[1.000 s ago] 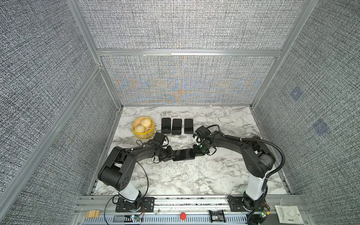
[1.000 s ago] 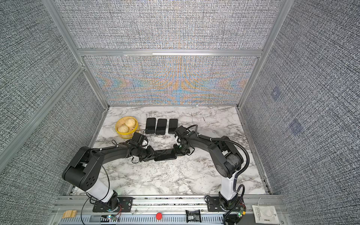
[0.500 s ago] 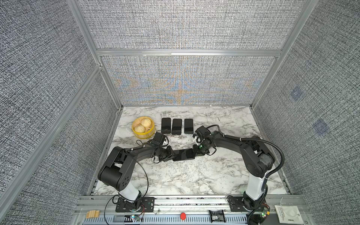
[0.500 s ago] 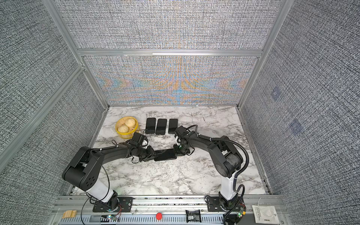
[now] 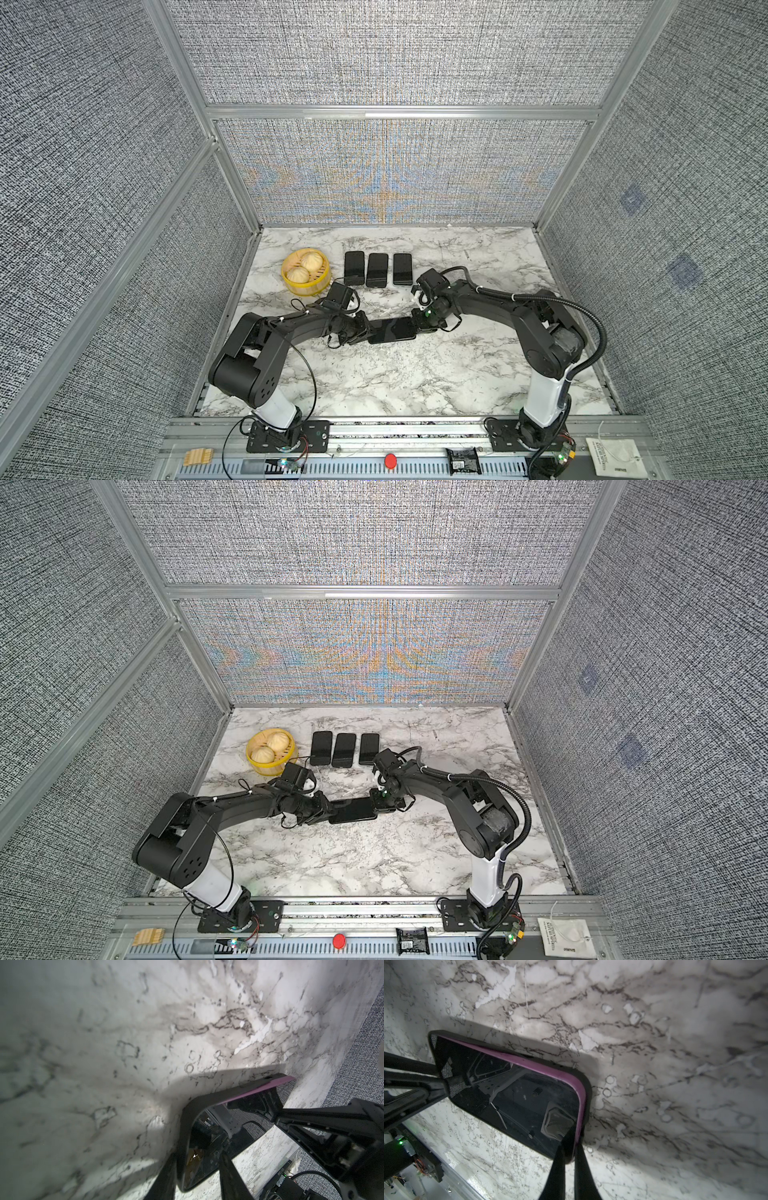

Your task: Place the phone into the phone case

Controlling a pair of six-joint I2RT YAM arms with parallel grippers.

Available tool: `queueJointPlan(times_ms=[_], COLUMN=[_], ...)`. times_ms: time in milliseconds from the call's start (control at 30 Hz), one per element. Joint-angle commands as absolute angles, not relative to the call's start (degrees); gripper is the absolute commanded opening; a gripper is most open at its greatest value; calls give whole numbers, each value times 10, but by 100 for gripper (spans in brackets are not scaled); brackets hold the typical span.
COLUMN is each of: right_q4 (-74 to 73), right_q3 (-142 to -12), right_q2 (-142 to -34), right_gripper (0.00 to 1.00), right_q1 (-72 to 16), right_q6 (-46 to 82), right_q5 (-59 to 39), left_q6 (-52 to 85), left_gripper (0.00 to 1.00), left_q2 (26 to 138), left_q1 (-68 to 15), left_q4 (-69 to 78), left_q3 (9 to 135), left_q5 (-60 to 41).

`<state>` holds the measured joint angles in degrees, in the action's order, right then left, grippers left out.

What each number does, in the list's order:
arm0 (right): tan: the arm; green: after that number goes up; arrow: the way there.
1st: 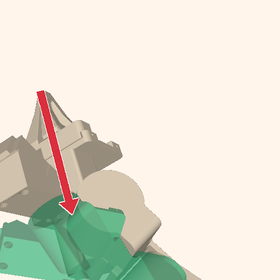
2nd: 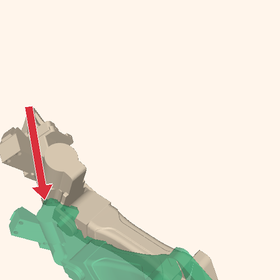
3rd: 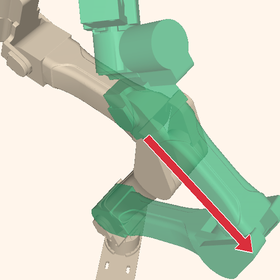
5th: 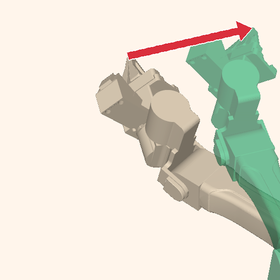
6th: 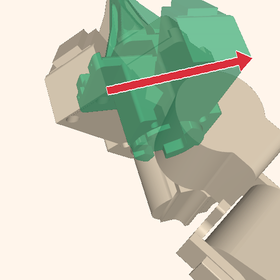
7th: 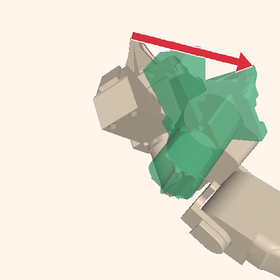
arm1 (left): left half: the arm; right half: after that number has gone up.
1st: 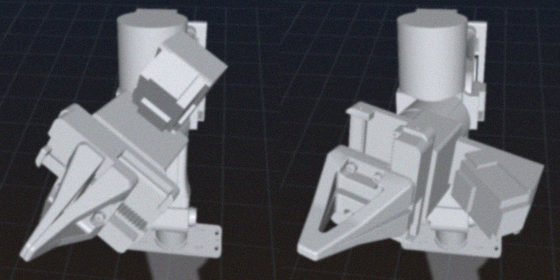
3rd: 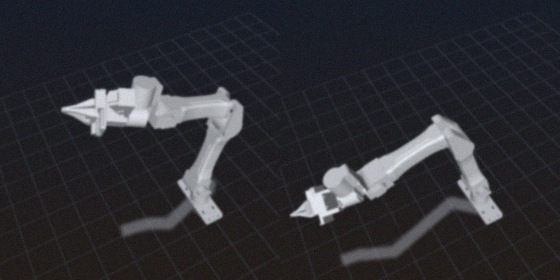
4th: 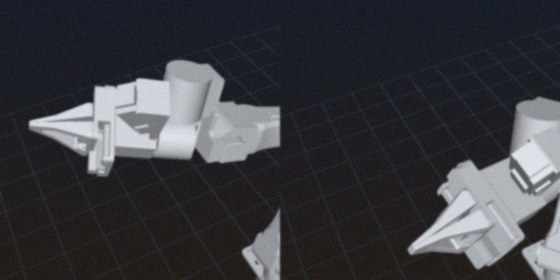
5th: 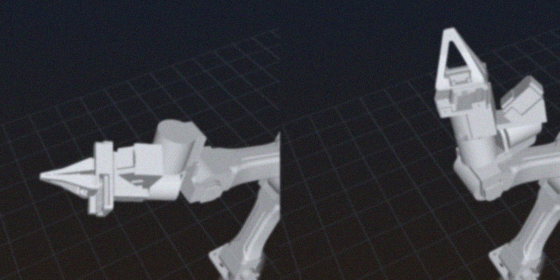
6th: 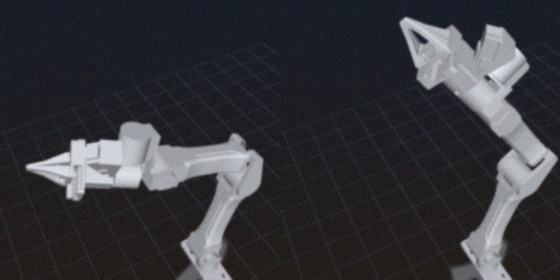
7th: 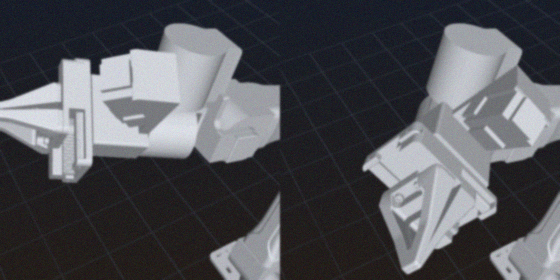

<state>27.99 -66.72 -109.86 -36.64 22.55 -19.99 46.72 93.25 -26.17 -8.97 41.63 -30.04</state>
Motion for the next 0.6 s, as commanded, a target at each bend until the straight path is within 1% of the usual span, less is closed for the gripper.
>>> queueJointPlan(times_ms=[0, 333, 500, 567], right_q4=[204, 196, 231, 251], right_q3=[-642, -637, -652, -661], right_q2=[-1181, -1186, -1128, -1100], right_gripper=[9, 8, 9, 12], right_q1=[-376, -377, -381, -380], right_q6=[217, 219, 213, 207], right_q5=[-201, -199, -194, -186], left_q6=[470, 470, 459, 452], left_gripper=[36, 36, 36, 36], left_q2=[940, 934, 919, 910], left_q1=[-269, -270, -269, -265], left_q4=[-69, -70, -100, -117], left_q3=[412, 410, 416, 421], left_q5=[-316, -313, -287, -271])
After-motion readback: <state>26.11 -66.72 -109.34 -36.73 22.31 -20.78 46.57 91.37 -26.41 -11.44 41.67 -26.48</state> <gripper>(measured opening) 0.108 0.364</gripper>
